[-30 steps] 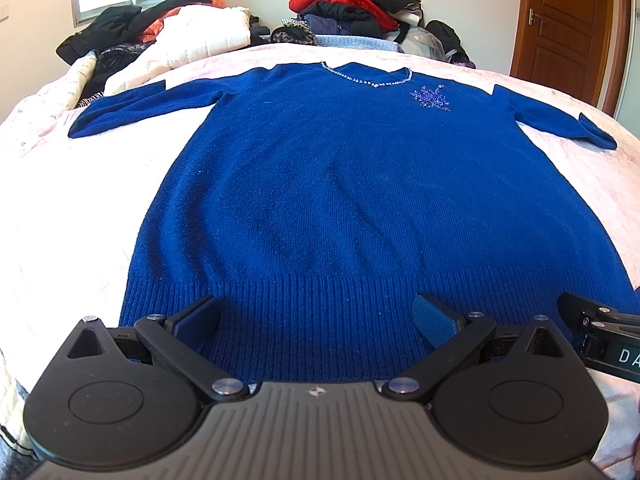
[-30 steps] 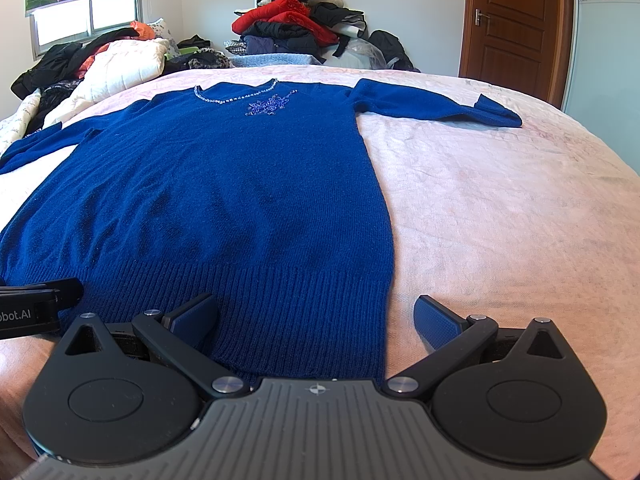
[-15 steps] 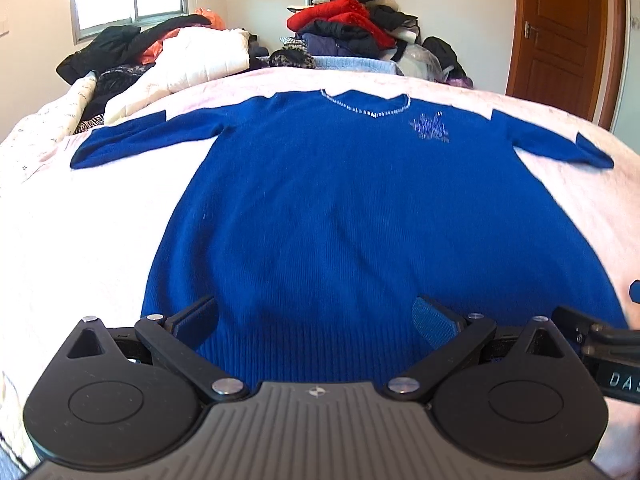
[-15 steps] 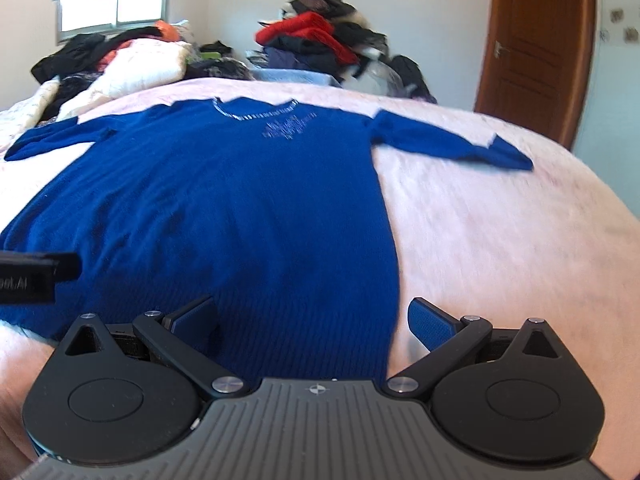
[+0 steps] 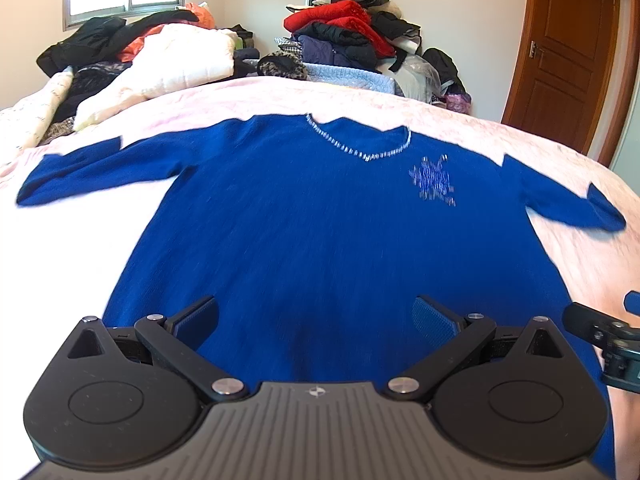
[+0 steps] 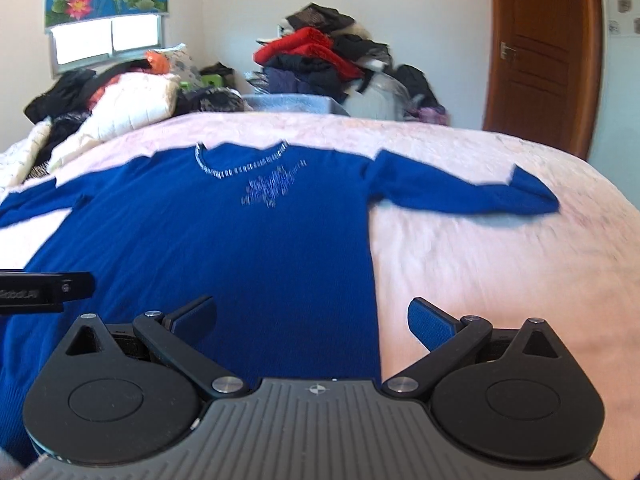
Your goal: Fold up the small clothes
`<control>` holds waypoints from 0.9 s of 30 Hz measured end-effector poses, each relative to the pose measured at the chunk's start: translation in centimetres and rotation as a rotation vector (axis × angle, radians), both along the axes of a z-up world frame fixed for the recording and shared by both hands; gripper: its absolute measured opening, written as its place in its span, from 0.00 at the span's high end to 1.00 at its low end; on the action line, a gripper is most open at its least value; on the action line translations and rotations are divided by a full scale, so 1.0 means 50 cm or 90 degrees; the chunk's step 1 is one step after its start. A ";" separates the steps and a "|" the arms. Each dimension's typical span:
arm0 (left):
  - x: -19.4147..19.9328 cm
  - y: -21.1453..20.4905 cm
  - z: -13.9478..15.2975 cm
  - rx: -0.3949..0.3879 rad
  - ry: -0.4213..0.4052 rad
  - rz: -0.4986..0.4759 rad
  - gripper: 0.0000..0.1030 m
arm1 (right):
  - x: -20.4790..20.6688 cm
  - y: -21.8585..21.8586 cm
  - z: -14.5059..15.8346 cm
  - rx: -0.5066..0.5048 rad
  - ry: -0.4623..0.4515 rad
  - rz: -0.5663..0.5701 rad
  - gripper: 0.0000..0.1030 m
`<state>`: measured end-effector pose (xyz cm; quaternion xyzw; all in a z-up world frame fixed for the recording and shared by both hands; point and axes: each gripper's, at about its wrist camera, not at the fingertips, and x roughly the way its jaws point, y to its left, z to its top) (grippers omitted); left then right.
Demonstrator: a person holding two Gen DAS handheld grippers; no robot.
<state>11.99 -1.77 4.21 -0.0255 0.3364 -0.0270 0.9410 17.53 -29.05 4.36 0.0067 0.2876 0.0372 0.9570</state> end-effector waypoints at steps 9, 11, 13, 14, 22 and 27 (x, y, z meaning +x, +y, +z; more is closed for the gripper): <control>0.189 -0.063 -0.010 0.001 0.012 -0.017 0.00 | 0.234 -0.200 0.032 -0.112 -0.042 -0.047 0.02; 0.219 -0.070 -0.021 -0.005 0.025 -0.010 0.00 | 0.288 -0.263 0.020 -0.156 -0.036 -0.065 0.13; 0.235 -0.072 -0.030 -0.015 0.036 -0.004 0.00 | 0.324 -0.315 0.007 -0.178 -0.021 -0.073 0.25; 0.242 -0.074 -0.035 -0.018 0.040 -0.004 0.00 | 0.338 -0.337 -0.001 -0.192 -0.012 -0.079 0.27; 0.259 -0.075 -0.068 -0.003 0.056 -0.005 0.00 | 0.402 -0.427 -0.057 -0.311 0.027 -0.090 0.56; 0.263 -0.078 -0.076 0.020 0.043 -0.011 0.00 | 0.446 -0.442 -0.081 -0.368 0.065 -0.068 0.57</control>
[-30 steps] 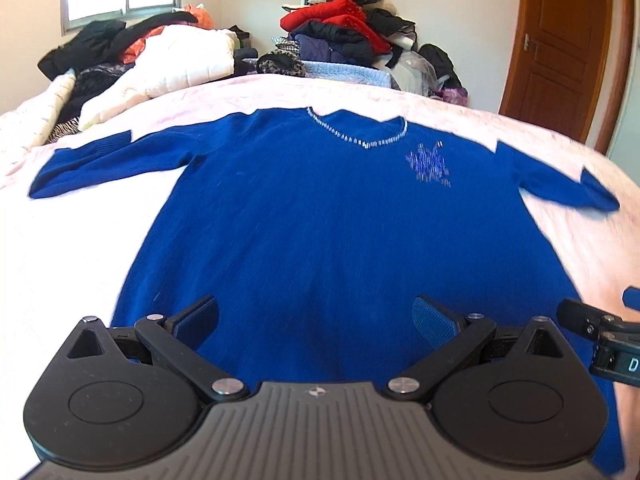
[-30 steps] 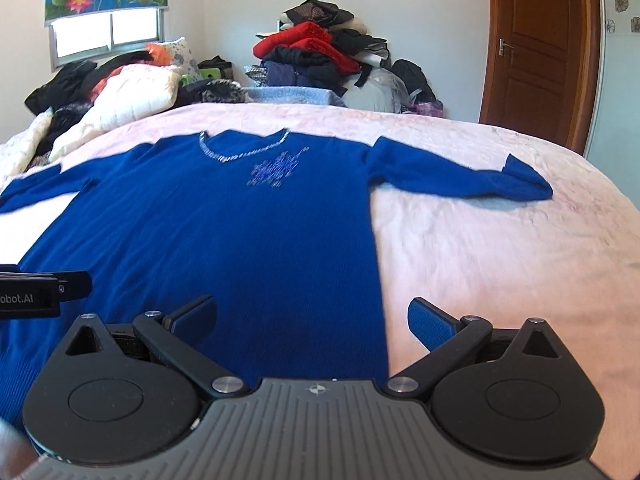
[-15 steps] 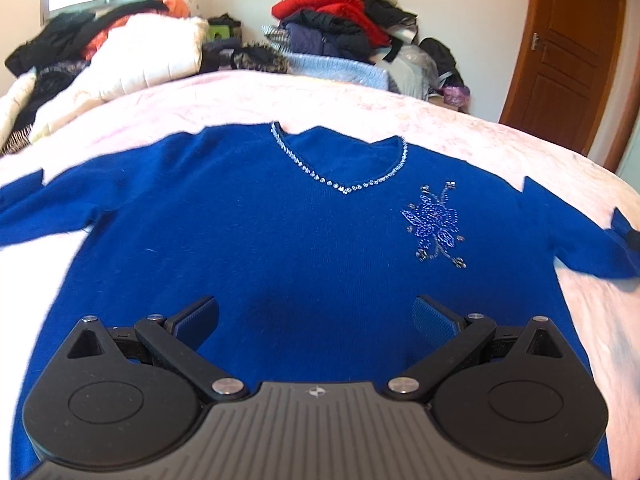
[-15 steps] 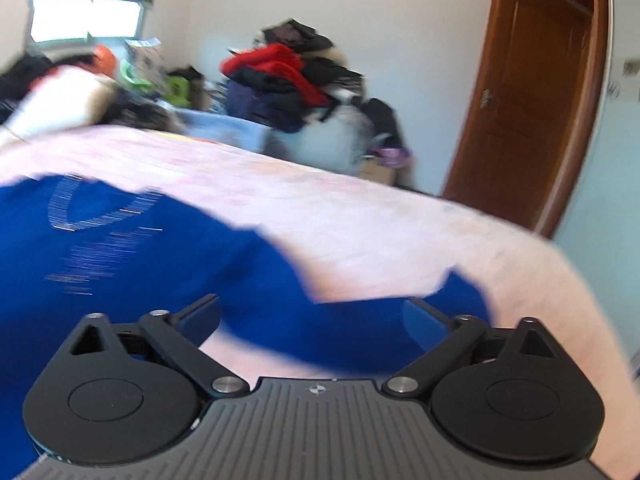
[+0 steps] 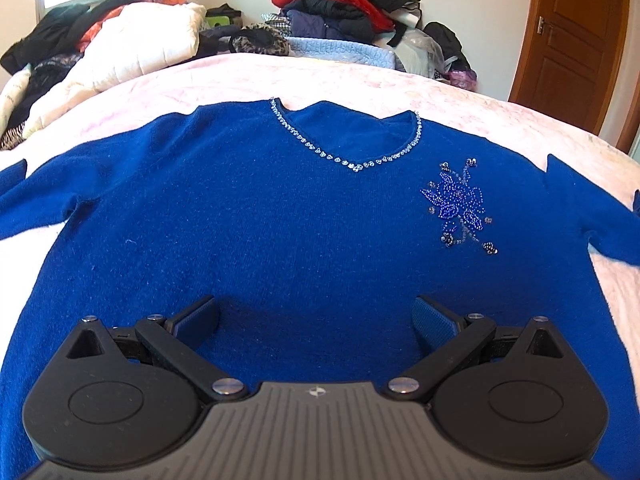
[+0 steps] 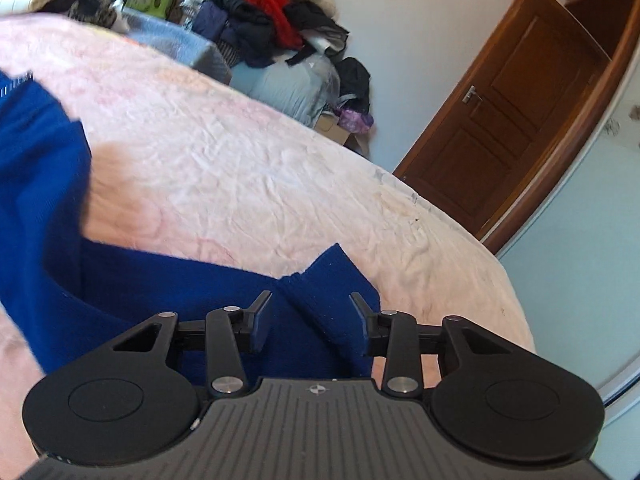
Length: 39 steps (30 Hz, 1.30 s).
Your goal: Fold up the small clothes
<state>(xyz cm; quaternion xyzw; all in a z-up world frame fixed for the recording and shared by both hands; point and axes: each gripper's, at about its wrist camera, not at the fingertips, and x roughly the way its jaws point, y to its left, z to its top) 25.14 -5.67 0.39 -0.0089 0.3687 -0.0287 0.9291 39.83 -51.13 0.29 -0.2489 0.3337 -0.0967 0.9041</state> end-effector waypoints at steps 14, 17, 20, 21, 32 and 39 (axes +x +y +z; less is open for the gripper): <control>-0.002 0.010 0.010 -0.042 -0.011 -0.025 0.00 | -0.002 -0.010 0.028 0.077 -0.062 -0.011 0.97; 0.003 0.035 0.044 -0.162 -0.010 -0.055 0.00 | -0.079 0.076 0.084 0.109 -0.153 0.058 0.96; 0.025 0.066 0.066 -0.375 0.026 -0.099 0.00 | -0.156 0.201 0.106 0.134 -0.195 0.167 0.96; 0.034 0.073 0.066 -0.452 0.044 -0.116 0.00 | -0.181 0.246 0.108 0.147 -0.202 0.208 0.96; 0.073 0.049 -0.031 -0.769 0.233 -0.088 0.00 | -0.302 0.483 0.063 0.158 -0.148 0.397 0.97; 0.098 0.022 -0.078 -0.770 0.305 -0.077 0.00 | -0.337 0.502 0.052 0.161 -0.113 0.433 0.70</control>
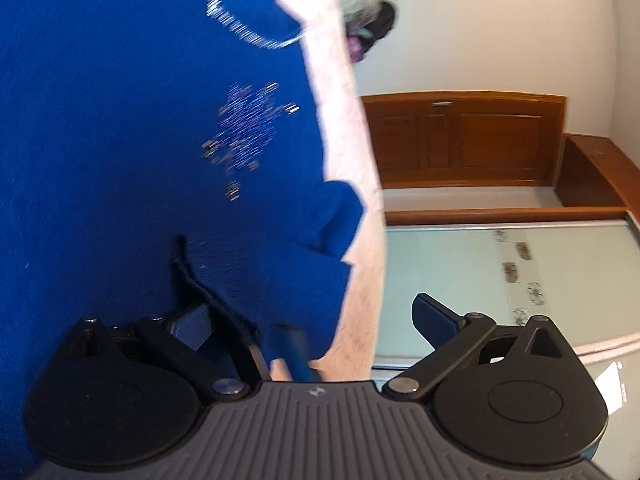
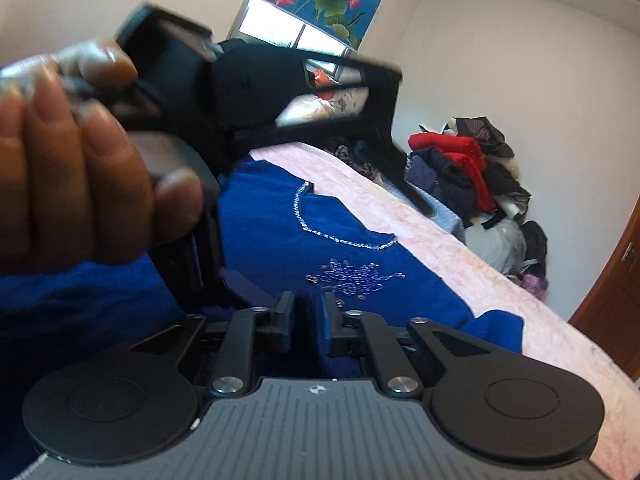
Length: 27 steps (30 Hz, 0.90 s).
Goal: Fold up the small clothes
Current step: 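Carry the held sleeve across the sweater body with the left gripper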
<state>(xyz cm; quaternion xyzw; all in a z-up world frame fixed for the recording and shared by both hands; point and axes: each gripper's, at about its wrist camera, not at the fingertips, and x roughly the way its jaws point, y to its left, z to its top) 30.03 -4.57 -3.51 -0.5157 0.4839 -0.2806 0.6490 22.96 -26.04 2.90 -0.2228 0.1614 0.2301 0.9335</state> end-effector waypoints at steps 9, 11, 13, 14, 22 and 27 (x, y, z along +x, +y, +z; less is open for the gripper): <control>-0.014 -0.019 0.010 0.069 -0.036 -0.014 0.22 | -0.032 -0.102 0.046 0.124 0.093 -0.062 0.38; -0.012 -0.038 0.014 0.132 -0.055 -0.034 0.71 | -0.033 -0.120 0.052 0.153 0.105 -0.083 0.37; -0.009 -0.048 0.005 0.180 -0.045 -0.048 0.80 | -0.035 -0.130 0.048 0.172 0.115 -0.099 0.36; -0.009 -0.051 0.000 0.193 -0.044 -0.050 0.91 | -0.031 -0.133 0.042 0.177 0.118 -0.105 0.36; -0.005 0.012 0.151 0.250 -0.272 -0.035 0.95 | -0.015 -0.145 0.002 0.211 0.171 -0.114 0.32; -0.020 0.175 0.225 0.296 -0.319 0.084 0.95 | 0.033 -0.210 0.000 0.367 0.252 -0.167 0.28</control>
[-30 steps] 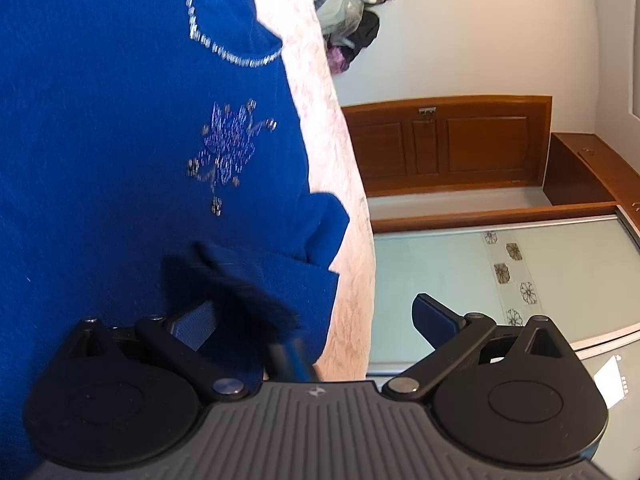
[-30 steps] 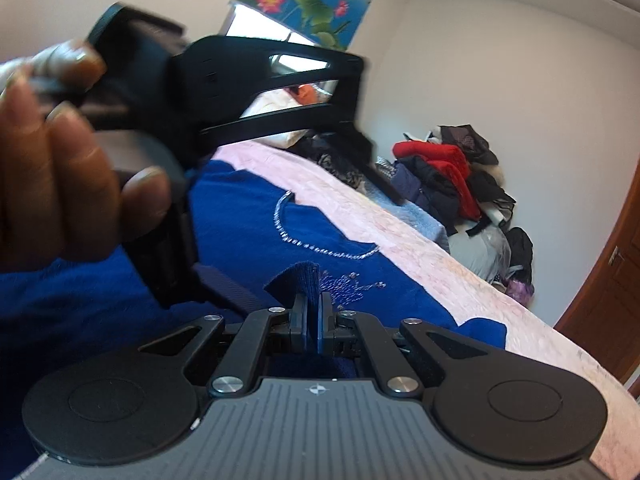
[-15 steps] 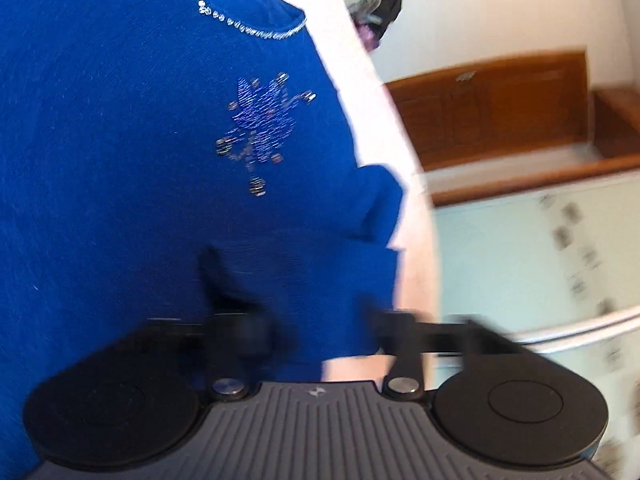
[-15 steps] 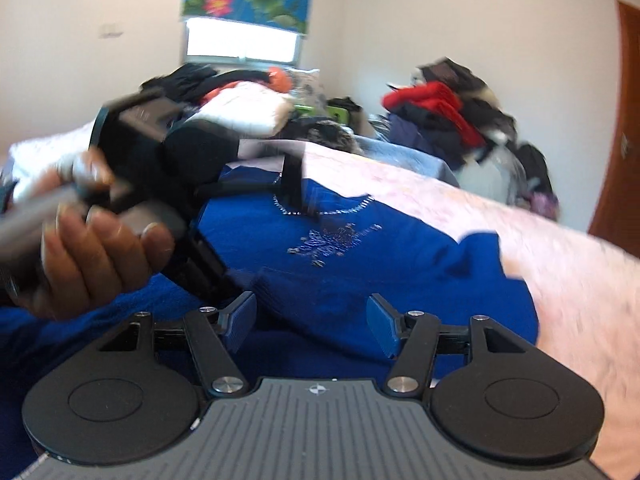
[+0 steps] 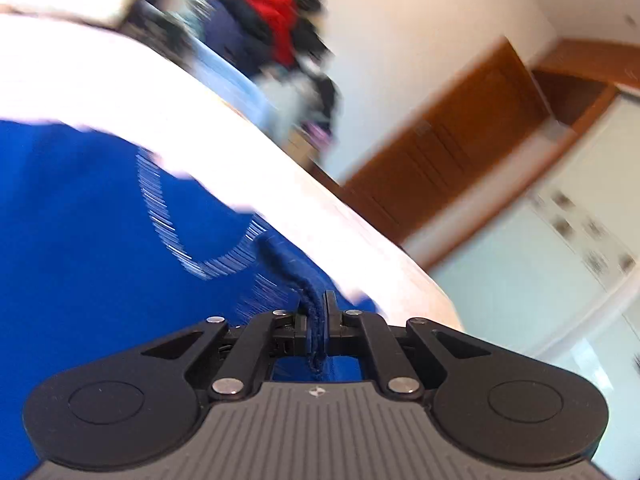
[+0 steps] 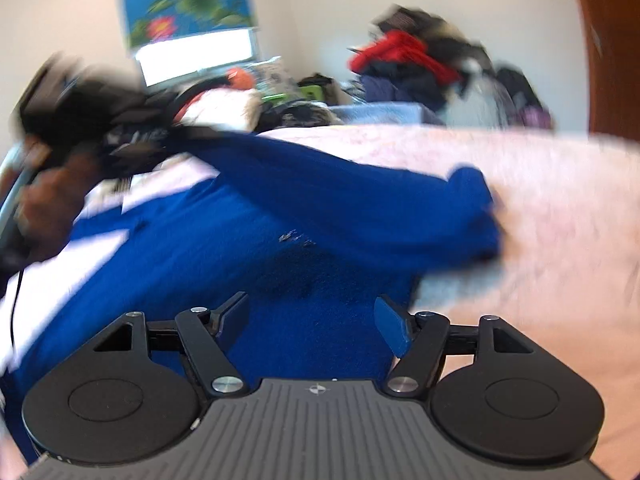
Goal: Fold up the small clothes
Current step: 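Carry the held sleeve across the sweater body with the left gripper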
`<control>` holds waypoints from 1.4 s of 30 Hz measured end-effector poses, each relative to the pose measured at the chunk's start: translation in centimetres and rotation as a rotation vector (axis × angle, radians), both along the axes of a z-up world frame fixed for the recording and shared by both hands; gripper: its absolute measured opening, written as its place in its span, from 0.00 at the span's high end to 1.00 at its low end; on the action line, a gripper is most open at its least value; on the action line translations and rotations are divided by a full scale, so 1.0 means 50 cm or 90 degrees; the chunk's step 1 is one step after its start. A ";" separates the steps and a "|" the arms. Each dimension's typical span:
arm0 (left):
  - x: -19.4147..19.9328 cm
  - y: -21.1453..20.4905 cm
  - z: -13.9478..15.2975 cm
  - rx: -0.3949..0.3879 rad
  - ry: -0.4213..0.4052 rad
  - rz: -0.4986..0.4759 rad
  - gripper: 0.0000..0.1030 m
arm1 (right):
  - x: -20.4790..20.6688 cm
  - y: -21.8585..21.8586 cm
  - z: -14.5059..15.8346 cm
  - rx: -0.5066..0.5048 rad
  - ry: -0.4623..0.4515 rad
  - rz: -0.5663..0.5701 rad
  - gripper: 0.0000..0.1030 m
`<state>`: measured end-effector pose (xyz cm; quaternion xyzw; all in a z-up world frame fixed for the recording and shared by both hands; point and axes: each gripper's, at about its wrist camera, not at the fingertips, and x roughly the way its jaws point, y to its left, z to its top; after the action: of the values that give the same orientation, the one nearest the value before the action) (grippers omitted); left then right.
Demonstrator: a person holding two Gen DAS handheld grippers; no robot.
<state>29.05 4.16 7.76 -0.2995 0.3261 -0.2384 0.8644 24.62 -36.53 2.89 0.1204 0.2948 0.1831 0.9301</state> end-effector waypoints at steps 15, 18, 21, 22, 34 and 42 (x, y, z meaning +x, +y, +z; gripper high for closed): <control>-0.046 0.168 -0.095 0.048 0.089 0.151 0.95 | 0.238 -0.130 -0.038 0.275 0.124 -0.120 0.23; -0.032 0.166 -0.069 0.054 0.079 0.148 0.95 | 0.299 -0.148 -0.031 0.308 0.147 -0.136 0.20; -0.026 0.178 -0.045 0.080 0.058 0.167 0.95 | 0.374 -0.157 -0.037 0.304 0.168 -0.154 0.21; -0.022 0.186 -0.042 0.076 0.058 0.173 0.95 | 0.396 -0.156 -0.038 0.296 0.172 -0.154 0.21; 0.006 0.196 -0.127 0.071 0.144 0.173 0.95 | 0.540 -0.101 -0.090 0.267 0.229 -0.081 0.19; 0.003 0.220 -0.162 0.073 0.177 0.179 0.95 | 0.448 -0.013 -0.030 0.230 0.189 0.031 0.10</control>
<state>29.22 15.14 -0.34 -0.3226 0.4101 -0.0527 0.8515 47.00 -37.18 1.40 0.3033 0.3934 0.2356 0.8353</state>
